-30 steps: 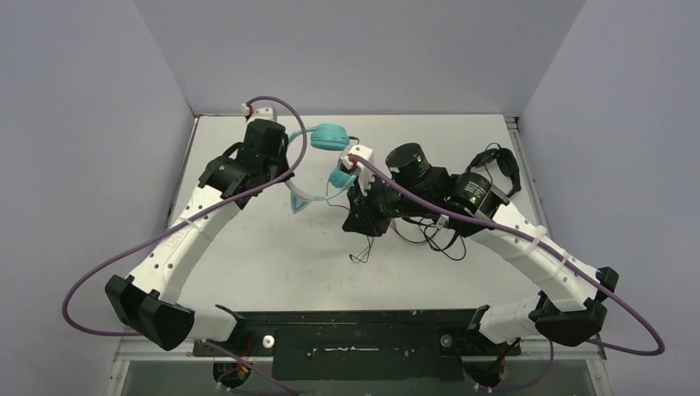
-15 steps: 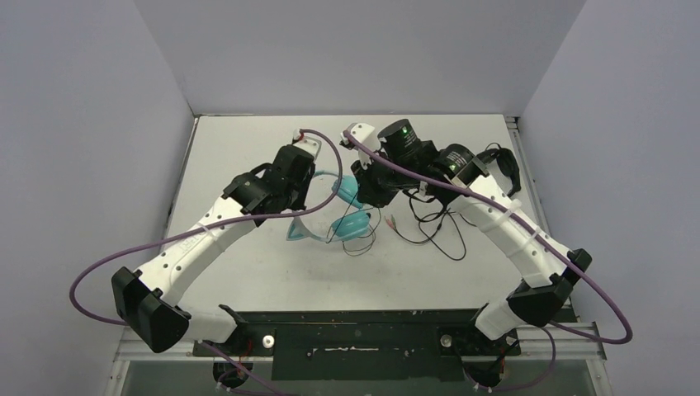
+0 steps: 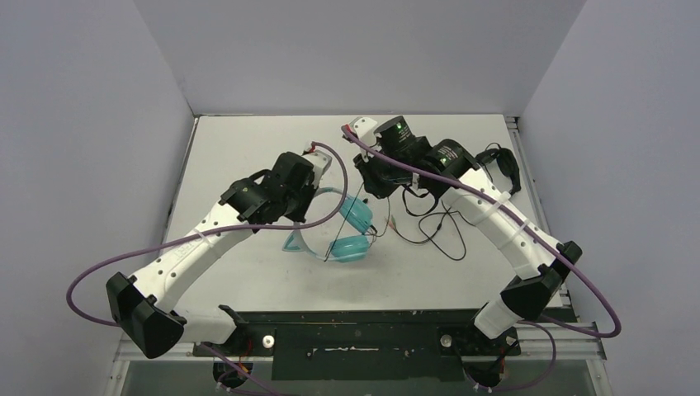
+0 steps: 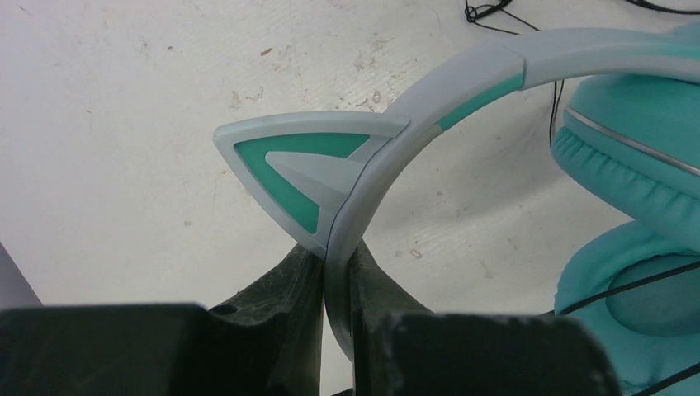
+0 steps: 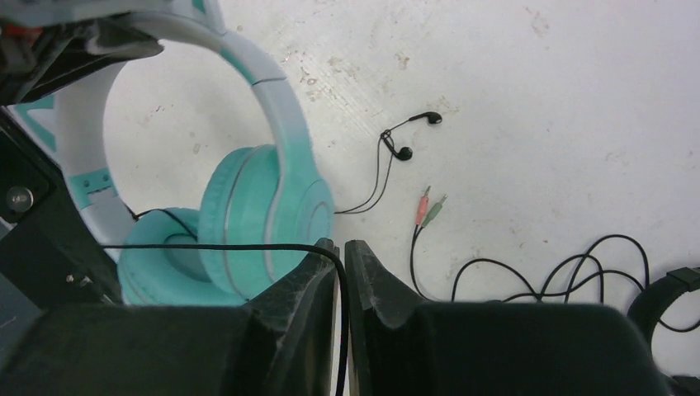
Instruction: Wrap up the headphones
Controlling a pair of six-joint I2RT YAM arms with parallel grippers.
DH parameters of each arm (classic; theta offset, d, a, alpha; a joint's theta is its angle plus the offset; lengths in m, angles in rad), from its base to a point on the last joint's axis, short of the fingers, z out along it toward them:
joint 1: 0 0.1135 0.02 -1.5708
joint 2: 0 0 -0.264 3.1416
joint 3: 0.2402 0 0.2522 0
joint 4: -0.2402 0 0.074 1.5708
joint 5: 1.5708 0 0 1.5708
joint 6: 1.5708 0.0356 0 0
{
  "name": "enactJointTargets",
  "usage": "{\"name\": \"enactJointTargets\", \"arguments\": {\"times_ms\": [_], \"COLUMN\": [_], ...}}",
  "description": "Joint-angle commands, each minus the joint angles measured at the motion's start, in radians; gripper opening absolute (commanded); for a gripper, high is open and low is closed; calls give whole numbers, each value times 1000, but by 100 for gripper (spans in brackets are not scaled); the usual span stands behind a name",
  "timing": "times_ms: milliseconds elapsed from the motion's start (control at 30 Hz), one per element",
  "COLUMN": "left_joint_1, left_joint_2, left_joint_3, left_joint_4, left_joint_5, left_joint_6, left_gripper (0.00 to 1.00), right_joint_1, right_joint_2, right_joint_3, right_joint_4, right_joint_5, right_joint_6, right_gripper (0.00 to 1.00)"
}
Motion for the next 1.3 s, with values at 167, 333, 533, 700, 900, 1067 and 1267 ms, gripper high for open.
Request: {"name": "enactJointTargets", "arguments": {"times_ms": [167, 333, 533, 700, 900, 1067, 1267], "left_joint_1": [-11, -11, -5, -1, -1, 0, 0], "left_joint_2": [-46, -76, -87, -122, -182, -164, -137], "left_joint_3": [47, 58, 141, 209, 257, 349, 438], "left_joint_4": [-27, -2, -18, 9, 91, 42, 38], "left_joint_5": [175, 270, 284, 358, 365, 336, 322], "left_joint_6": [33, -24, -184, -360, -541, -623, -715], "left_gripper": [0, 0, 0, 0, 0, 0, 0], "right_joint_1": [-62, -119, -170, -182, -192, -194, -194], "right_joint_2": [-14, -48, -141, -246, -278, -290, -307], "right_joint_3": [-43, -143, -357, -572, -698, -771, -824], "right_joint_4": [135, 222, 422, 708, 938, 1106, 1161], "right_joint_5": [18, -88, -242, -332, -452, -518, -511], "right_joint_6": [-21, -6, 49, 118, 217, 286, 289], "right_gripper": [15, 17, 18, 19, 20, 38, 48]}}
